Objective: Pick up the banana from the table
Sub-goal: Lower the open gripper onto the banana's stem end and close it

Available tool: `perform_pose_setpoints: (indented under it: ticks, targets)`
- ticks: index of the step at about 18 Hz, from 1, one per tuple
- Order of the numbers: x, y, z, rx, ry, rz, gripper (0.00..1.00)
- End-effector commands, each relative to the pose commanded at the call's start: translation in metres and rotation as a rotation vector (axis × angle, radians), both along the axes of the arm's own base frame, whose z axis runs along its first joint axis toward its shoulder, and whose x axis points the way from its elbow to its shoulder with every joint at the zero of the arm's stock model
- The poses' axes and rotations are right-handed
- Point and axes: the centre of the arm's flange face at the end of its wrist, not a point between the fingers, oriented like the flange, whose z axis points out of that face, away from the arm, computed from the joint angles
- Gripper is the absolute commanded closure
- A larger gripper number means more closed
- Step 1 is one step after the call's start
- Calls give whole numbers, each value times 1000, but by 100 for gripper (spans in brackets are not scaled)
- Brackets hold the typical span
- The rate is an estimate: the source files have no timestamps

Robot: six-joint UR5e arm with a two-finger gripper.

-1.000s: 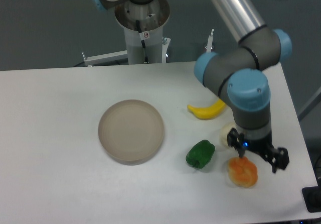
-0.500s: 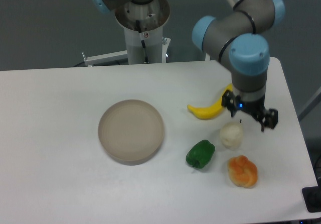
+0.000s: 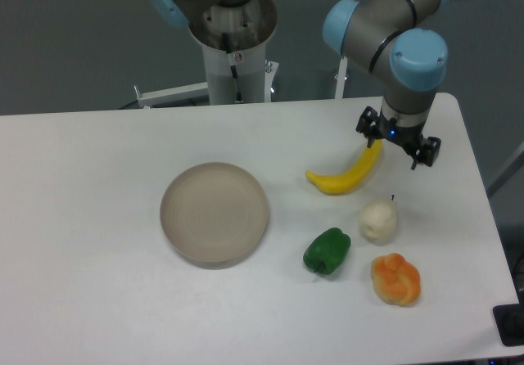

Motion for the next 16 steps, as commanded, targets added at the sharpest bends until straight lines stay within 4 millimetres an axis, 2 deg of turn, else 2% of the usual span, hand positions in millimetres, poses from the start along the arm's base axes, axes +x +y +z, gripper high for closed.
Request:
perform_pose_setpoints:
  ticks: [2, 6, 14, 16]
  targets:
    - [0, -14, -6, 18, 4, -6, 0]
    - [6, -20, -24, 91, 3, 6, 0]
    - [16, -17, -42, 111, 11, -10, 0]
    - [18, -13, -49, 107, 8, -68, 0]
